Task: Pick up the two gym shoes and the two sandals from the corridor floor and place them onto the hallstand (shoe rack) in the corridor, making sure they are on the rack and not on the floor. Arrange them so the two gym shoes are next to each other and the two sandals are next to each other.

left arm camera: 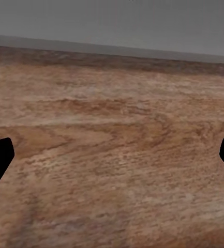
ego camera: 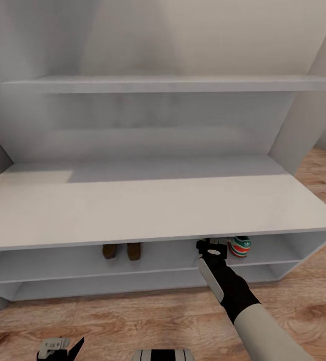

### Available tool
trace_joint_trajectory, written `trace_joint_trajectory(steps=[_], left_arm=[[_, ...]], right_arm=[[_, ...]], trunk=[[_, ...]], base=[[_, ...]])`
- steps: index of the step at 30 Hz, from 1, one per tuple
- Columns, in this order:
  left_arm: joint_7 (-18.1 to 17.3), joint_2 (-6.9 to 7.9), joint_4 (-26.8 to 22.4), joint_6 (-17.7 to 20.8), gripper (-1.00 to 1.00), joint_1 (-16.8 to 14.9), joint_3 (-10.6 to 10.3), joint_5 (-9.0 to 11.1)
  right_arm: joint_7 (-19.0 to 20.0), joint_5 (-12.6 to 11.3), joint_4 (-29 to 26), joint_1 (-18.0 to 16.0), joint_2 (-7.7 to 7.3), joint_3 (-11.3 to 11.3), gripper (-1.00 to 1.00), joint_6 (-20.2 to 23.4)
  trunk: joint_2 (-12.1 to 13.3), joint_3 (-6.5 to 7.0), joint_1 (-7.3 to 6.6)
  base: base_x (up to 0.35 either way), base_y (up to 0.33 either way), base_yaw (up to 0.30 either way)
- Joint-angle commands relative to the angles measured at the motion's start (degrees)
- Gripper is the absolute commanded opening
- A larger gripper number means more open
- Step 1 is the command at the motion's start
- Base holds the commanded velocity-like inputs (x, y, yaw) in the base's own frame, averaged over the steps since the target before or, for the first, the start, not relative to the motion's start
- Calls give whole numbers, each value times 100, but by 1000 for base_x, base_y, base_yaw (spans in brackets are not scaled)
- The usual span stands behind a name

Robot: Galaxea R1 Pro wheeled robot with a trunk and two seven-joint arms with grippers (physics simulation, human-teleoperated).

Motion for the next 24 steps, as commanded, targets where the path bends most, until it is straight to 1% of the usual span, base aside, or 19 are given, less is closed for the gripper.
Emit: trace_joint_trajectory(steps=[1,3,4,14,16,24], left_arm=[[-53,-1,7,13,100,-3,18,42],[-53,-1,7,13,100,-6,18,42],[-53,-1,7,13,100,-6,18,42],[-53,-1,7,13,100,-4,18,42],[-53,-1,7,13,100,-4,18,42],[-53,4,7,13,100,-5,18,42]], right_arm=[[-46,-33,-7,-4,-3,17,-100,24],[-46,-33,-7,-4,-3,17,-100,24],[-47,-33,-8,-4,-3,17,100,24],[-50,-33,-9,-4,-3,17,100,24],[-48,-33,-7,-4,-3,17,100,24],[-46,-33,-7,-4,-3,17,100,24]], trunk=[[-2,-4,-1],[-2,-4,-1],[-2,-4,-1],[-2,-4,-1],[-2,-4,-1],[-2,-4,-1]], base=[[2,-1,0],[1,-1,0],[0,0,0],[-1,0,0],[-101,0,0],[-278,0,0]])
